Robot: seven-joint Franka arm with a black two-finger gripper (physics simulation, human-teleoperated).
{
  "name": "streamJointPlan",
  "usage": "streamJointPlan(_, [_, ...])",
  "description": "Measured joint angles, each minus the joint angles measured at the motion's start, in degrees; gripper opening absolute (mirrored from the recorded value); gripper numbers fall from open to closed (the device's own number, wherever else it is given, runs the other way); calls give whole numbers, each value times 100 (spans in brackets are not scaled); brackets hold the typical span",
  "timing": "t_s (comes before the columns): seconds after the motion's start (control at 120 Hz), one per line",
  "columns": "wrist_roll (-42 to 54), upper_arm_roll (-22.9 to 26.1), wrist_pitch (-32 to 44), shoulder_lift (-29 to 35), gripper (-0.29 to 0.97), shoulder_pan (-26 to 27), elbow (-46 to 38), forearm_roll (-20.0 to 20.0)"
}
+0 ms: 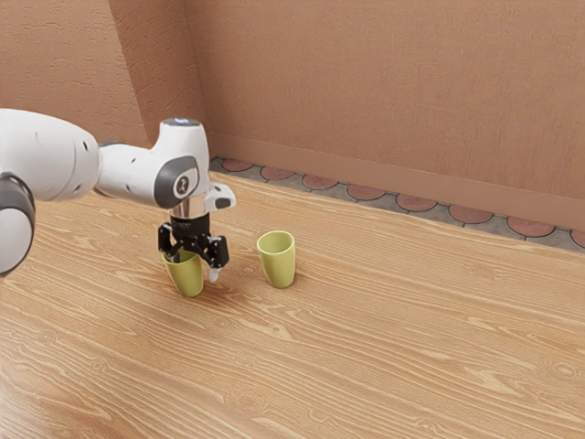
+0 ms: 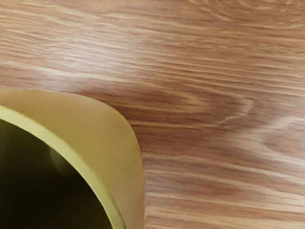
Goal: Place the left cup onto the right cup
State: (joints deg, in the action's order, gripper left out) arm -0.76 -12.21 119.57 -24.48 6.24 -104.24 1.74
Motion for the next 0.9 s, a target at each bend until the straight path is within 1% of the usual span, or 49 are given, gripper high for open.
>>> streamJointPlan(0.067, [-2,0,21,-33,65,0,5,1])
streamJointPlan(0.133, [-3,0,56,-44,58,-2,0,1])
streamJointPlan(0.375, [6,0,119,-46,16,-22,7,-1])
streamJointPlan(0.5, [19,-2,132,-43,2,-60,7,-12])
streamJointPlan(0.592, [25,-2,137,-38,-3,-82,2,-37])
streamJointPlan(0.667, [27,-4,141,-39,-5,-92,-1,-54])
streamJointPlan(0.9, [21,-8,106,24,-7,-97,23,-103])
